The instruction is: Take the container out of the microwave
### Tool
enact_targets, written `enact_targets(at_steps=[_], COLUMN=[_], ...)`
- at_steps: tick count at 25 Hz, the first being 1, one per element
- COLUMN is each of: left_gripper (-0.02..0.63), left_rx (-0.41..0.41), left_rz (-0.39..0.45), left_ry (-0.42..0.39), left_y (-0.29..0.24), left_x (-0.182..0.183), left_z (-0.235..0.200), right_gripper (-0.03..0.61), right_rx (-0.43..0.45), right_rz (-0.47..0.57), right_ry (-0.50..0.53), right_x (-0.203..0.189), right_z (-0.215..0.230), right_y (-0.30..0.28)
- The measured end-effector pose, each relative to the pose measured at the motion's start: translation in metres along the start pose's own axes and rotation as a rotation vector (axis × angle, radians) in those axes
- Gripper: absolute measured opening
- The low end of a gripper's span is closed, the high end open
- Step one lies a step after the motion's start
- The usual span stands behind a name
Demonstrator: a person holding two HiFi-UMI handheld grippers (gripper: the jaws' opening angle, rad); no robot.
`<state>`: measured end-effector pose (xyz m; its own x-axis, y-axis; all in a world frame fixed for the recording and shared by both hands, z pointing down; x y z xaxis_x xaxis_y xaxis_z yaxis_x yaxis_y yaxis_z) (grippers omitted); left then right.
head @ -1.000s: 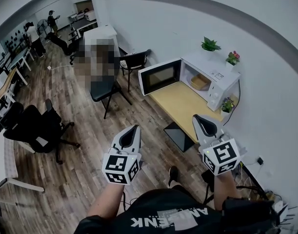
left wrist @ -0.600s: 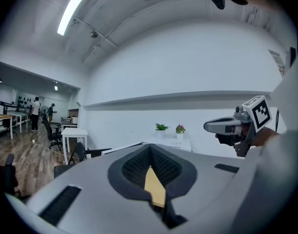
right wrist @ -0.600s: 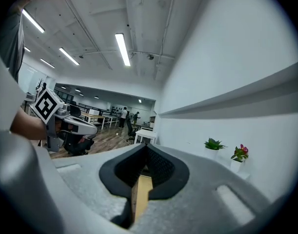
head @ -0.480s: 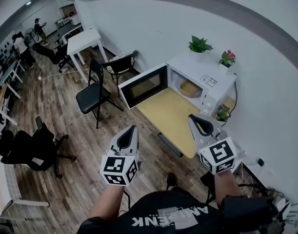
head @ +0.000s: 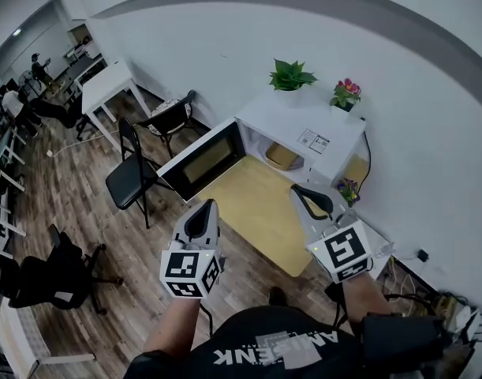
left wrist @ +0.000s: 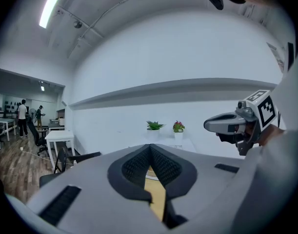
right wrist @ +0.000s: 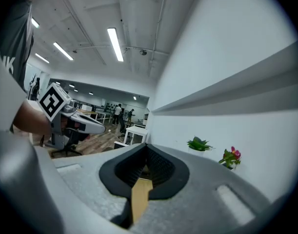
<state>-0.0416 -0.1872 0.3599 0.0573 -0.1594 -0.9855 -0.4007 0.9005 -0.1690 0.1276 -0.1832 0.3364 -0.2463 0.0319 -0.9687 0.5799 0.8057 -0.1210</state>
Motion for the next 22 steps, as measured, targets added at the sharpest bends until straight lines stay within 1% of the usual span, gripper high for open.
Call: enact_targets(at_steps=[2, 4, 6, 7, 9, 11, 12, 14, 18, 22], left_gripper=[0.002, 0.002, 0.002, 0.002, 0.002, 0.002, 0.002, 0.002, 0.002, 0.002], left_rx=[-0.01, -0.016, -0.02, -0.02, -0.023, -0.035, -0.045, -0.067, -0.128, -0.197], left_rz=[-0.003, 0.003, 0.009, 0.01, 0.01, 0.009, 0.01, 0.018, 0.028, 0.068], left_ry=[0.004, 0.006, 0.001, -0.001, -0.006, -0.013, -0.015, -0.017, -0.013, 0.005], left_y=[-0.019, -0.034, -0.044, -0.048, -0.055, -0.062, -0.065, -0.073, -0.093, -0.109], left_x=[0.002, 0.006, 0.01, 0.011, 0.013, 0.015, 0.016, 0.018, 0.02, 0.029], left_z=[0.004, 0.007, 0.008, 0.007, 0.003, 0.0, -0.003, -0.009, -0.026, -0.053], right_gripper=[0.006, 0.006, 0.006, 0.006, 0.006, 0.006, 0.006, 0.006, 0.006, 0.006], right_rx=[-0.017, -0.014, -0.015, -0.016, -0.015, -0.036, -0.049, -0.071, -0.127, -0.2], right_rz=[-0.003, 0.009, 0.008, 0.006, 0.006, -0.007, -0.013, -0.019, -0.035, -0.065], right_ry=[0.052, 0.085, 0.054, 0.055, 0.089, 0.049, 0.023, 0.008, 0.017, 0.029], right_x=[-0.002, -0.003, -0.005, -0.006, -0.005, -0.005, -0.005, -0.004, 0.0, 0.005], right_z=[0.016, 0.031, 0.041, 0.044, 0.048, 0.051, 0.053, 0.055, 0.061, 0.063], right_y=[-0.005, -0.01, -0.015, -0.017, -0.02, -0.022, -0.023, -0.029, -0.045, -0.066])
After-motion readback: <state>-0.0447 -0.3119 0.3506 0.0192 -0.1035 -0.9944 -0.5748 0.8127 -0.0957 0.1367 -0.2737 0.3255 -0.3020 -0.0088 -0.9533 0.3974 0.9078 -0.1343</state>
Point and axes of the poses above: the fingertips, and each gripper's own axes: y backward along the fingers, z to its right, x out of its top, the point moved 1 cm from there along y, backward along the fingers, and after that the axes turned 2 degrees about -x, right-handed, at the moved point
